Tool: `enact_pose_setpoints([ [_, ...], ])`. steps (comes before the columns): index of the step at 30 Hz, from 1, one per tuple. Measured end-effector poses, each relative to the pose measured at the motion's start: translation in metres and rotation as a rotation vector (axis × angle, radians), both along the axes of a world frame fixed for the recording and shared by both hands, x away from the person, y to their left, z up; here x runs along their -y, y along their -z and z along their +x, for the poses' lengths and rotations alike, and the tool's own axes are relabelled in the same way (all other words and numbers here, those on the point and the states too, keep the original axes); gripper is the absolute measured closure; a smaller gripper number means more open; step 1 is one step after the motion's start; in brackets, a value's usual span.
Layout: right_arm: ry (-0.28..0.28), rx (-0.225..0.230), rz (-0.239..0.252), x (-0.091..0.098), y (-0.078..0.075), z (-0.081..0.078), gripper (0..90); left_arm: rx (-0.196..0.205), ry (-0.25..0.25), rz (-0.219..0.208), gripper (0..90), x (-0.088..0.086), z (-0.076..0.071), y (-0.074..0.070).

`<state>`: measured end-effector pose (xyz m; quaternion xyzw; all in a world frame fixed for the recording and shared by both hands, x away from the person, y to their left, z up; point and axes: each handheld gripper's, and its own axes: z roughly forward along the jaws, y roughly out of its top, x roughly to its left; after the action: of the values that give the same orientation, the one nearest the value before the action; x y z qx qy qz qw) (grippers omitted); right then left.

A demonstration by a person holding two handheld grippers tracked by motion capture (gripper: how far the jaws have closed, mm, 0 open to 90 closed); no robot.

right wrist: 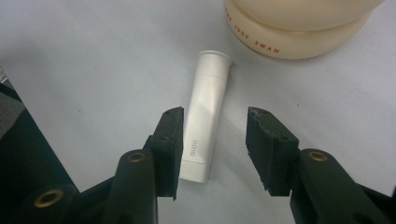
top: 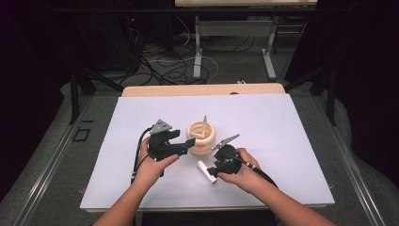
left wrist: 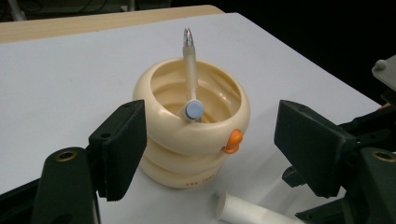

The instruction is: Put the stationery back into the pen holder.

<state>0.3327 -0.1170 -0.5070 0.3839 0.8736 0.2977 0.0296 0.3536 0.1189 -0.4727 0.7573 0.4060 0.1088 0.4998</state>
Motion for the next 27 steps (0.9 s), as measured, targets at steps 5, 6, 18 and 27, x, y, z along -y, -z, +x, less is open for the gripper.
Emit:
enact_pose_setpoints([
  [5,0.033,-0.045,0.021,0.000,0.000,0.000,56.8,-0.020,0.012,0.006,25.5,0.000,-0.003,0.003],
  [6,0.037,-0.051,0.026,0.000,0.000,0.000,56.8,-0.009,0.012,0.007,25.5,0.000,-0.003,0.004],
  [18,0.059,-0.083,0.001,-0.009,0.008,-0.003,59.3,-0.027,0.010,0.004,25.5,-0.001,-0.003,0.008],
  [27,0.059,-0.114,-0.033,-0.012,0.019,-0.003,61.1,-0.046,0.012,0.011,25.5,-0.002,-0.003,0.011],
])
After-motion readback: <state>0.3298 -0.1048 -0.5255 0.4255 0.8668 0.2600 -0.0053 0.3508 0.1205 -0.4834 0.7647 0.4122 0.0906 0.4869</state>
